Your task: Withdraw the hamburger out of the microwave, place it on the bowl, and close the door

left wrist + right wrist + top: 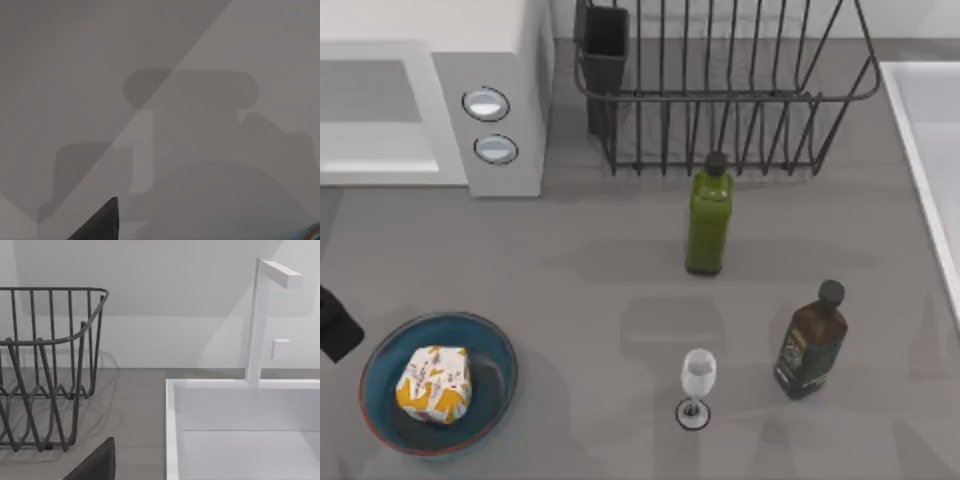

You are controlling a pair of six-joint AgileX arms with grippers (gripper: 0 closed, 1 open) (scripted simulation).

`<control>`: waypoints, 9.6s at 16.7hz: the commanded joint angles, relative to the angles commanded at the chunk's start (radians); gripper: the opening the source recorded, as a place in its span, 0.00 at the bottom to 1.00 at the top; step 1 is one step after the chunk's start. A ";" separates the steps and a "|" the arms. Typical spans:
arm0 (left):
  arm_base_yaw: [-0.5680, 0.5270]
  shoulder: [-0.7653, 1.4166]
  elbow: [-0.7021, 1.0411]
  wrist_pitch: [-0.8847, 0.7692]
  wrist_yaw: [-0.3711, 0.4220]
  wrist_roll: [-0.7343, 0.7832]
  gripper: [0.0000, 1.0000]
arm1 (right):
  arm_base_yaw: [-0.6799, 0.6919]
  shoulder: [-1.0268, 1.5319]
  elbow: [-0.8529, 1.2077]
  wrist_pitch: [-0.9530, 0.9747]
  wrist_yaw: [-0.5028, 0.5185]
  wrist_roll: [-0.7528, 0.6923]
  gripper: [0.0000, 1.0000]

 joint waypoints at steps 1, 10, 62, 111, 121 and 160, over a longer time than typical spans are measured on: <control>0.026 -0.098 -0.052 0.069 0.035 0.122 1.00 | 0.000 0.000 0.000 0.000 0.000 0.000 1.00; 0.125 -0.643 -0.352 0.537 0.244 0.754 1.00 | 0.000 0.000 0.000 0.000 0.000 0.000 1.00; -0.136 -0.485 -0.282 0.644 -0.009 0.781 0.00 | 0.000 0.000 0.000 0.000 0.000 0.000 1.00; 1.178 1.102 1.035 -0.207 0.926 1.705 0.00 | 0.000 0.000 0.000 0.000 0.000 0.000 1.00; 1.178 1.167 0.884 0.020 0.926 1.707 0.00 | 0.000 0.000 0.000 0.000 0.000 0.000 1.00; 0.710 0.601 0.106 0.461 0.674 1.233 0.00 | 0.000 0.000 0.000 0.000 0.000 0.000 1.00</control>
